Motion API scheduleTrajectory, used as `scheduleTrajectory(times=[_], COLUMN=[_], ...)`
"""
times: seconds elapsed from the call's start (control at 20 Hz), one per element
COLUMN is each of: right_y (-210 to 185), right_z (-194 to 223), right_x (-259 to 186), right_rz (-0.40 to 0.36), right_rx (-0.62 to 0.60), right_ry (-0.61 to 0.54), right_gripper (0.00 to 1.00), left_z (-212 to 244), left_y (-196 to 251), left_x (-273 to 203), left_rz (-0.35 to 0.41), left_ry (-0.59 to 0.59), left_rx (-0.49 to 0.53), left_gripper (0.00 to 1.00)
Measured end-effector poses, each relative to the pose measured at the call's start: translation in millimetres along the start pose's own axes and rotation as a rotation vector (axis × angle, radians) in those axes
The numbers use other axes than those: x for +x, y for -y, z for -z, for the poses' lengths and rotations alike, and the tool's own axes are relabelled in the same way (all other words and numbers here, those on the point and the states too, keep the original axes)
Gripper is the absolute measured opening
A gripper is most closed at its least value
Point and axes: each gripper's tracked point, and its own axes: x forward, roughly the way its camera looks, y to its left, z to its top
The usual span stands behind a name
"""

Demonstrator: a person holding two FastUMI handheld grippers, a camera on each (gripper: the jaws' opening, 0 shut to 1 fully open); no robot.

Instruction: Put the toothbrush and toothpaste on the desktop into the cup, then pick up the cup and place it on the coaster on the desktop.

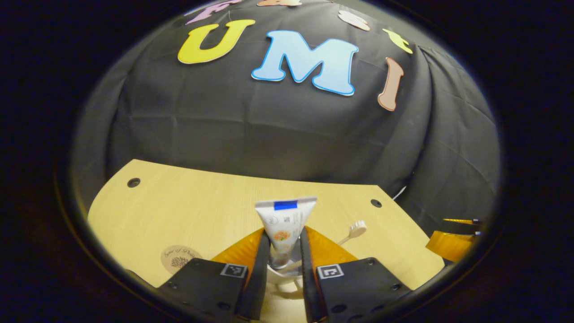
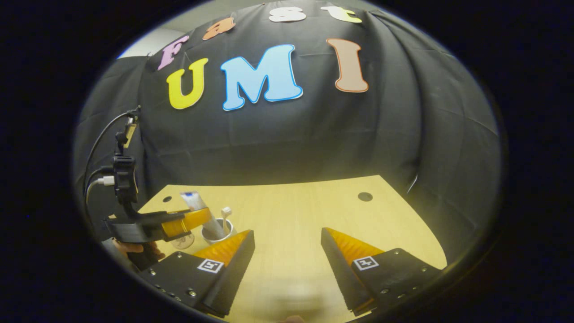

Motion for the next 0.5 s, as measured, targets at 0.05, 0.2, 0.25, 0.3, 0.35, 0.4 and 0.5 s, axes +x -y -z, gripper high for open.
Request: scheduleTrajectory(times=[0.05,0.2,0.25,0.3,0.35,0.4,0.5], right_y=[-1.2,-9.5,-12.8,-16.1,-19.5,-22.9,-31.9], right_z=[1.0,2.4,3.6,3.0,3.9,3.4,3.5], right_x=[0.3,1.7,2.9,2.1,2.8,3.1,5.7], right_rz=[-0.003,-0.015,-0.020,-0.024,-0.029,-0.033,-0.043], right_rx=[0.000,0.000,-0.003,-0.006,-0.011,-0.017,-0.028], right_ry=[-0.002,-0.010,-0.012,-0.014,-0.015,-0.018,-0.027], right_gripper=[0.89,0.89,0.89,0.89,0.89,0.89,0.89], left_z=[0.2,-13.4,-17.8,-21.1,-23.9,-28.3,-36.4], left_y=[-0.3,4.3,4.5,3.6,4.9,4.5,3.3], left_x=[-2.3,-12.5,-16.7,-20.7,-24.1,-28.3,-39.4], left_rz=[0.003,0.023,0.020,0.020,0.025,0.027,0.030], left_ry=[-0.002,0.039,0.050,0.058,0.066,0.076,0.096], left_rx=[-0.003,-0.009,0.000,0.008,0.014,0.018,0.027], left_gripper=[0.57,0.88,0.92,0.93,0.94,0.94,0.98])
